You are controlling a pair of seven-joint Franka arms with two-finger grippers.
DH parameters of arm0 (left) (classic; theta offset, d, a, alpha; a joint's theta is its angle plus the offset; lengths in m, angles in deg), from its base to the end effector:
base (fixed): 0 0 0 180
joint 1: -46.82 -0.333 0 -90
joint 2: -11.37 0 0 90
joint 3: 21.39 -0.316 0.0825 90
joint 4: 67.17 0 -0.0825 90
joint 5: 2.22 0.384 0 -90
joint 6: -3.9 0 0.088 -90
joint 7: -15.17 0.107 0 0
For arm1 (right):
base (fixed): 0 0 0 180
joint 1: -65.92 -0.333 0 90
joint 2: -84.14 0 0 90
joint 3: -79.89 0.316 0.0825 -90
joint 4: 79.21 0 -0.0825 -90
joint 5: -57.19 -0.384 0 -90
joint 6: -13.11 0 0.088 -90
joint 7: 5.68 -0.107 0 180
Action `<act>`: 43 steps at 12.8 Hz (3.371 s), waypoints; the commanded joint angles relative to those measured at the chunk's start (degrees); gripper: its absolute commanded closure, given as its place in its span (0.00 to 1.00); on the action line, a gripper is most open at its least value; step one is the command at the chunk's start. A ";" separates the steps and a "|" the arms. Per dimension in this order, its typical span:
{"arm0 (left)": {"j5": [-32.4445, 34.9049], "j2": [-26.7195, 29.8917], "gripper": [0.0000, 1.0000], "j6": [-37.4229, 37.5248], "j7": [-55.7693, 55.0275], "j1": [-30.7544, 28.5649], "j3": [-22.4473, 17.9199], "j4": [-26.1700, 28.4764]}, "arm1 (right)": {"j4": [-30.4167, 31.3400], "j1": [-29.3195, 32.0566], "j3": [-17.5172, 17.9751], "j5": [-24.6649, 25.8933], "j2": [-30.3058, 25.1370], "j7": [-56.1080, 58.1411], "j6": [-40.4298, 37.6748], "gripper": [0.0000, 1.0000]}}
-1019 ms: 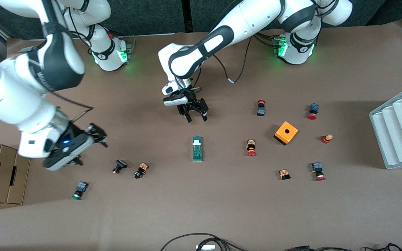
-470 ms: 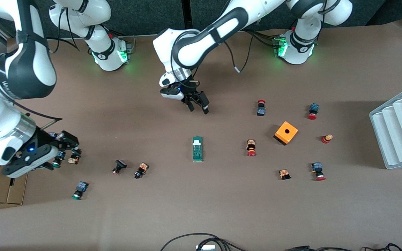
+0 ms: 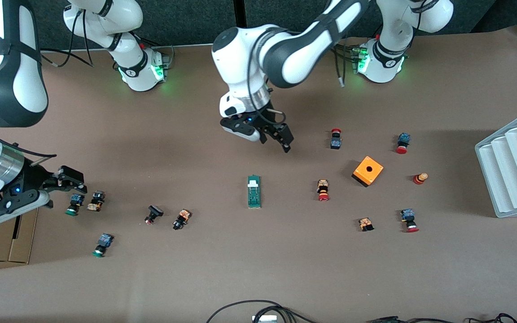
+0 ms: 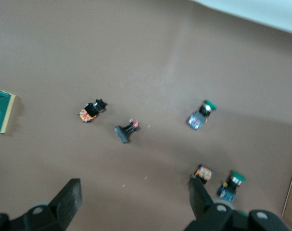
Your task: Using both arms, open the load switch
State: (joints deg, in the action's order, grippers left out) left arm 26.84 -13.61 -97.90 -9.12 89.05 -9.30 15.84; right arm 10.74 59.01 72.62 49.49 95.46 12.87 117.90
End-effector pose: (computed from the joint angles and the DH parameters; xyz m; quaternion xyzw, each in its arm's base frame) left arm 0.4471 -0.5114 0.4406 -0.9293 0.3074 -0.0897 0.1841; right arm 0.6299 0.0134 0.5325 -0.9876 -0.1444 -0.0398 0.0472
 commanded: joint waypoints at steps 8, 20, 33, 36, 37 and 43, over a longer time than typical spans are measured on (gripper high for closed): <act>-23.52 9.16 0.00 8.17 24.20 0.48 -22.37 -3.28 | -1.36 2.86 -4.51 1.12 -2.88 -7.91 -6.35 0.00; -25.10 11.27 0.00 13.21 24.20 0.30 -24.48 -3.91 | 2.68 7.50 2.50 7.70 -9.74 -18.46 -7.94 0.00; -25.01 24.00 0.00 12.15 23.59 -36.51 0.30 7.68 | 2.96 10.69 7.27 7.61 -11.15 -19.35 -11.44 0.00; -25.10 30.41 0.00 6.46 23.41 -38.98 -1.80 16.98 | 2.60 10.78 7.27 7.52 -10.53 -18.04 -12.24 0.00; -25.19 31.13 0.00 5.66 23.50 -40.64 -1.81 18.31 | 2.60 10.43 7.36 7.52 -10.18 -17.86 -12.24 0.00; -25.19 29.64 0.00 6.61 23.94 -41.89 -1.89 16.57 | 2.42 10.25 7.27 6.73 -10.00 -17.94 -11.89 0.00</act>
State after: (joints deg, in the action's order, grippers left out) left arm 2.45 15.39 -90.91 14.50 47.71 -11.31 32.19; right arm 13.85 69.39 79.89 56.32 85.29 -5.55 106.69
